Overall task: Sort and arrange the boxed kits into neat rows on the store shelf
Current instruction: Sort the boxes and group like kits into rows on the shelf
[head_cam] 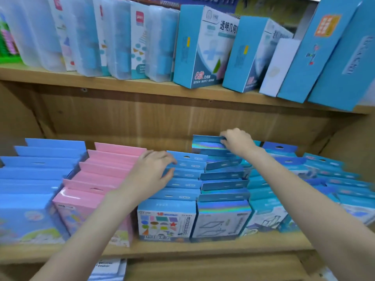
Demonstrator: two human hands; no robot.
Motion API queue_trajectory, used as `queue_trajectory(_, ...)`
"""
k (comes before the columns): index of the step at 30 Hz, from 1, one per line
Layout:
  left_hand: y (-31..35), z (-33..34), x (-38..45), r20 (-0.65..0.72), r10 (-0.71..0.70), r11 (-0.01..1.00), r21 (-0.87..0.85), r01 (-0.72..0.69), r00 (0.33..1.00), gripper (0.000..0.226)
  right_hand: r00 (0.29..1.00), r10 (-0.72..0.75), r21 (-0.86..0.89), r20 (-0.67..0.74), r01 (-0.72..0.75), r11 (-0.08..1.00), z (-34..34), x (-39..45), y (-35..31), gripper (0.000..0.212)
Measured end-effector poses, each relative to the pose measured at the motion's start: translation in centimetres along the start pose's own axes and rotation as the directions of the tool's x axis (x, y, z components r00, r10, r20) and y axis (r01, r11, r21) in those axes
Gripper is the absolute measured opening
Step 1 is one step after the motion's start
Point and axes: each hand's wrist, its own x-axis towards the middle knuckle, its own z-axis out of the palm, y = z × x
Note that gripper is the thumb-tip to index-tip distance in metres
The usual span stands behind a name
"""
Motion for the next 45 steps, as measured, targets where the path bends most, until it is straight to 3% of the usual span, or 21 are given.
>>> queue_trajectory(3,0.1,-0.1,0.2,-0.044,-0.069,0.998,0.011,0.069,0.997,0.037,0.998,0.036,0.172,0.057,-0.045,0.984,1.7,-0.1,1.5,0.024)
queue_trajectory(6,0.5,-0.6,0.7,-0.131,-0.127,0.992,0.010,0.130,0.983,0.038,0.999,0.026,0.337,-0.020,-0.018,0.941,1.1,-0.7,2.6,0.025)
queue_trajectory(12,2.7,-0.4,1.0,-0.210,-0.134,0.990,0.015,0.140,0.968,0.039,0.987,-0.058,0.400,-0.151,0.115,0.909,-0.3,-3.8,4.8,0.025)
queue_trajectory(17,5.5,0.9,2.9,-0.146,-0.056,0.998,0.004,0.057,0.988,0.041,0.990,0.112,0.440,-0.087,-0.062,0.896,-1.5,-6.2,11.3,0.030)
queue_trajectory(23,7.7,3.5,4.3,-0.067,-0.004,1.000,-0.023,0.003,0.998,0.043,0.956,0.245,0.196,0.162,-0.274,0.942,0.5,-8.2,16.9,0.034)
queue_trajectory(28,8.3,4.8,4.9,-0.042,-0.009,1.000,-0.015,0.008,0.999,0.027,0.936,0.348,0.061,-0.059,-0.345,0.937,1.9,-8.9,17.1,0.027)
queue_trajectory(31,8.4,4.7,4.9,-0.052,-0.027,1.000,-0.014,0.026,0.998,0.030,0.934,0.357,0.080,-0.002,-0.356,0.931,1.7,-8.6,17.1,0.028)
queue_trajectory(33,8.1,4.3,4.5,-0.085,-0.032,0.999,-0.016,0.031,0.996,0.038,0.947,0.322,0.134,0.015,-0.321,0.937,1.1,-8.5,16.6,0.026)
queue_trajectory(37,6.5,2.3,3.3,-0.202,-0.049,0.999,0.014,0.053,0.978,0.040,0.981,0.161,0.402,-0.107,-0.106,0.909,-1.1,-8.3,12.5,0.022)
queue_trajectory(41,3.4,-1.1,0.9,-0.295,-0.122,0.988,0.051,0.144,0.948,0.040,0.979,0.003,0.507,-0.202,0.102,0.856,-3.2,-6.7,4.7,0.021)
queue_trajectory(45,-1.8,-4.6,-4.1,-0.293,-0.211,0.973,0.029,0.229,0.933,0.047,0.965,-0.141,0.594,-0.222,0.249,0.765,-4.5,-4.7,-5.0,0.020)
